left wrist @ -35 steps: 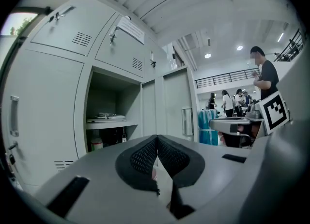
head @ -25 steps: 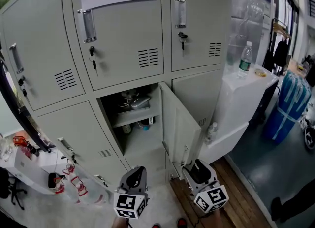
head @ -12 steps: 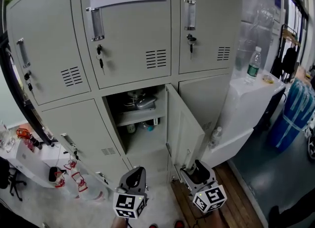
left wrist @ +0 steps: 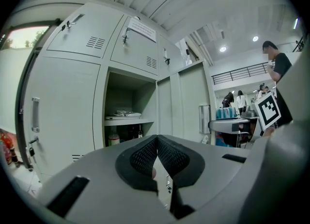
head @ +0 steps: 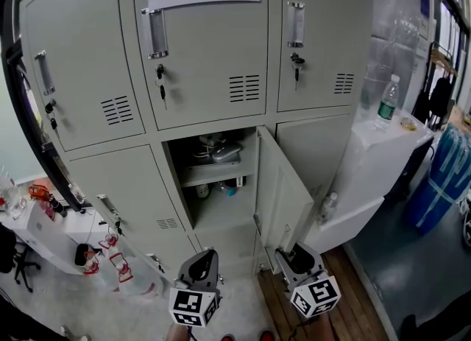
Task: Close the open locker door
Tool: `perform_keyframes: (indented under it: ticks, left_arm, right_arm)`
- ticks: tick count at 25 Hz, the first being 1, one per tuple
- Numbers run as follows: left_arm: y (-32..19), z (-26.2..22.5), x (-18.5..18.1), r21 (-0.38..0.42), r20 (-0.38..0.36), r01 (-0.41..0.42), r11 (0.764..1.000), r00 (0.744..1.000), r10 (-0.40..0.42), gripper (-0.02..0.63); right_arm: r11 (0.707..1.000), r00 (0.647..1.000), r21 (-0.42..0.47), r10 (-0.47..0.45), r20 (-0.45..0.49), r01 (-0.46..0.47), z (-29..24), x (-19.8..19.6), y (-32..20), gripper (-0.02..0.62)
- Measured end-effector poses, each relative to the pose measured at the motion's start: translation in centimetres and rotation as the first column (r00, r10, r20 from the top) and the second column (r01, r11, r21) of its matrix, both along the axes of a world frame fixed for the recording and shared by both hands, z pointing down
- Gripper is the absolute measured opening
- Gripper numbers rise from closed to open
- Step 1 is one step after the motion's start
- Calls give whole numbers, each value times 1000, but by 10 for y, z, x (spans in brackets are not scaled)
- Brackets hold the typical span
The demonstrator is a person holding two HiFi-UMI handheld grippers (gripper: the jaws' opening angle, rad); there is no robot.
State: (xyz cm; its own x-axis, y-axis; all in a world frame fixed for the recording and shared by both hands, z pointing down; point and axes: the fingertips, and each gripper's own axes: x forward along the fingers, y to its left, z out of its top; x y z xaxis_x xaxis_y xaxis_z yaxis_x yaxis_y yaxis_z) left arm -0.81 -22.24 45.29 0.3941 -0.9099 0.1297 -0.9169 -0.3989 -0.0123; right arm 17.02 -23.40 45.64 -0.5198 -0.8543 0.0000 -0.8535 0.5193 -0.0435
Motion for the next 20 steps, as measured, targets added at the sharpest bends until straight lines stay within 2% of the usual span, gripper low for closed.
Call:
perform_keyframes:
  ticks: [3,12,20]
  left_arm:
    - [3,4,-4,-30,4,9,1000,1000,-9,21]
    - [6,4,-16,-27,0,32,999,999,-32,21]
    - [10,3,-40,-27,-4,66,997,998,-66,21]
  right_arm:
    - [1000,1000,8,-13,-16,13,-1,-5,0,144]
    - [994,994,20,-108,-32,109,-2,-31,7,144]
    - [989,988,19,-146,-46,147,-1,-57,9,145]
